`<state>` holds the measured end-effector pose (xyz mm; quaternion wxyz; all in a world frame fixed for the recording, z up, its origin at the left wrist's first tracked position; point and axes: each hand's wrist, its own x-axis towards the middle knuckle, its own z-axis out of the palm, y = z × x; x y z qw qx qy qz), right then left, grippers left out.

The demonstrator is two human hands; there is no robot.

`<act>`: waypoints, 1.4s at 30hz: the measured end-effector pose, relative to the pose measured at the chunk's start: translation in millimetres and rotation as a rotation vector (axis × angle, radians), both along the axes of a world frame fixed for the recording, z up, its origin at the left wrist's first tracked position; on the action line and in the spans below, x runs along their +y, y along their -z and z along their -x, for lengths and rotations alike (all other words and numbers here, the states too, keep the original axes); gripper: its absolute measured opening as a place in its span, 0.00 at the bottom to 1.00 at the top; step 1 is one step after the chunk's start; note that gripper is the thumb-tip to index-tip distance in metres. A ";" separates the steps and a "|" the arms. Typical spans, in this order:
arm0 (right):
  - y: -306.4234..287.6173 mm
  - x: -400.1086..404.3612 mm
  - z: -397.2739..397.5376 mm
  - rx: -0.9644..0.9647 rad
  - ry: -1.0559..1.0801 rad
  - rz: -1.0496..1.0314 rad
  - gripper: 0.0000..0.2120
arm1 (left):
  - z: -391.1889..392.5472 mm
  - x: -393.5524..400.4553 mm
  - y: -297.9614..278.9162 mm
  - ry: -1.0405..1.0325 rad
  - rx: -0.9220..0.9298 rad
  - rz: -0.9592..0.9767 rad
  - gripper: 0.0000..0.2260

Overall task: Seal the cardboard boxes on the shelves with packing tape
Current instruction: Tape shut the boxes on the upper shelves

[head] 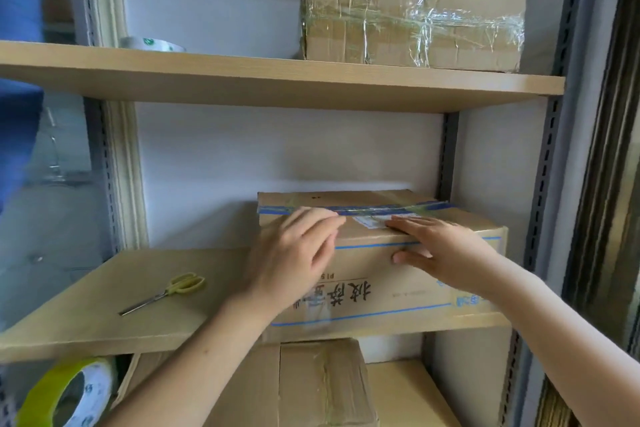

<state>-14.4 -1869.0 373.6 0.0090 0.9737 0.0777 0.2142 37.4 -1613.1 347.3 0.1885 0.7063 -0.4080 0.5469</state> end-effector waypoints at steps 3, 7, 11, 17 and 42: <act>10.8 25.5 2.6 -0.143 -0.105 -0.032 0.29 | -1.2 74.6 22.7 -0.164 0.061 0.358 0.11; 17.0 99.7 4.4 -0.404 -0.467 -0.116 0.26 | -19.8 168.9 62.3 -0.421 0.456 0.747 0.09; 37.2 183.1 6.7 -0.404 -0.724 -0.132 0.19 | -11.6 216.2 88.6 -0.573 0.619 0.991 0.04; 98.1 274.2 -20.9 -0.168 -0.758 -0.185 0.17 | 0.7 258.2 132.5 -0.694 1.157 1.091 0.26; 97.7 399.8 -45.8 0.722 -0.419 -1.770 0.06 | 68.8 233.5 72.9 -0.335 1.154 0.886 0.05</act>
